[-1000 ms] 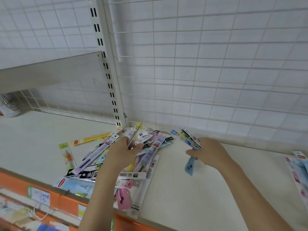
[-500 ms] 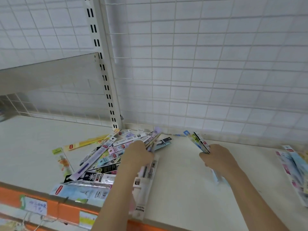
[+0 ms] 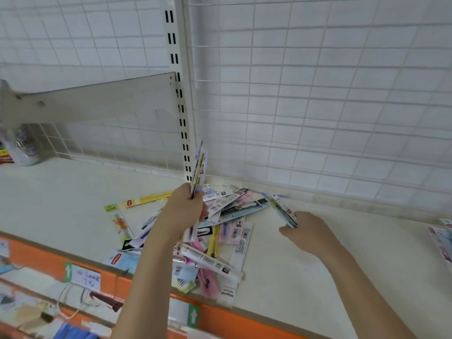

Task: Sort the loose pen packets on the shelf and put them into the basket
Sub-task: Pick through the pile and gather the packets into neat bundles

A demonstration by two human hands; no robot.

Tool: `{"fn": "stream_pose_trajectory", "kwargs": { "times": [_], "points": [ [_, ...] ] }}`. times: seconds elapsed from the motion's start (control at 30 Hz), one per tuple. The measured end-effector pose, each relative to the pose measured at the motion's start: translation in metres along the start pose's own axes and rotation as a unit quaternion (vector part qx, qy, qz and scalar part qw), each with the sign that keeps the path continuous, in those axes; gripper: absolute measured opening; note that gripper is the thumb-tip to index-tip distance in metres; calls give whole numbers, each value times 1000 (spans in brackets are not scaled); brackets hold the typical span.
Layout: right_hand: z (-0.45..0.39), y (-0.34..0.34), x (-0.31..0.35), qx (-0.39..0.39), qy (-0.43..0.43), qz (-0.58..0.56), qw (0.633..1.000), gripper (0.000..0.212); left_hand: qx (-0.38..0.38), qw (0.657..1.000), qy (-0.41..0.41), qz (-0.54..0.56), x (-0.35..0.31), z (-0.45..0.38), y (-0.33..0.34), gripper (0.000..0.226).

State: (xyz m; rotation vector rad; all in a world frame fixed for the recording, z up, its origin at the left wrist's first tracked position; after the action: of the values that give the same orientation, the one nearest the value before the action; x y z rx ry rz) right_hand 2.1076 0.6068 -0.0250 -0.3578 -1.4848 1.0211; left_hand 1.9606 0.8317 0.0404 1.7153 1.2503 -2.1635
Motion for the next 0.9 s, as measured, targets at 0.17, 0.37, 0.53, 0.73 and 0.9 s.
{"fn": "stream_pose_trajectory", "kwargs": {
  "times": [0.17, 0.37, 0.53, 0.73, 0.9],
  "points": [
    [8, 39, 27, 36, -36, 13, 999, 31, 58, 978, 23, -201, 27, 9, 2, 19],
    [8, 36, 25, -2, -38, 5, 999, 32, 218, 922, 38, -318, 54, 30, 26, 31],
    [6, 19, 10, -25, -21, 9, 999, 26, 206, 902, 57, -375, 52, 29, 32, 29],
    [7, 8, -1, -35, -15, 3, 999, 30, 142, 931, 53, -333, 28, 25, 19, 37],
    [6, 5, -7, -42, -12, 1, 999, 28, 58, 947, 76, -307, 7, 18, 7, 34]
  ]
}}
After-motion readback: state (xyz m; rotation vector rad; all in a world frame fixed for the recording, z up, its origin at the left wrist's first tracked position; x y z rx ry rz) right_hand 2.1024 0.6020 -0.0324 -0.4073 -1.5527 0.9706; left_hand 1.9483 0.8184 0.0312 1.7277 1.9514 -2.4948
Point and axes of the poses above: each hand's wrist, its own z-axis away from the middle knuckle, its own y-axis out of the palm, x = y × z, the point moved 9 cm from there along -z, towards the middle knuckle, and after that the axes turned 9 degrees about -z, right-handed, at the moved point
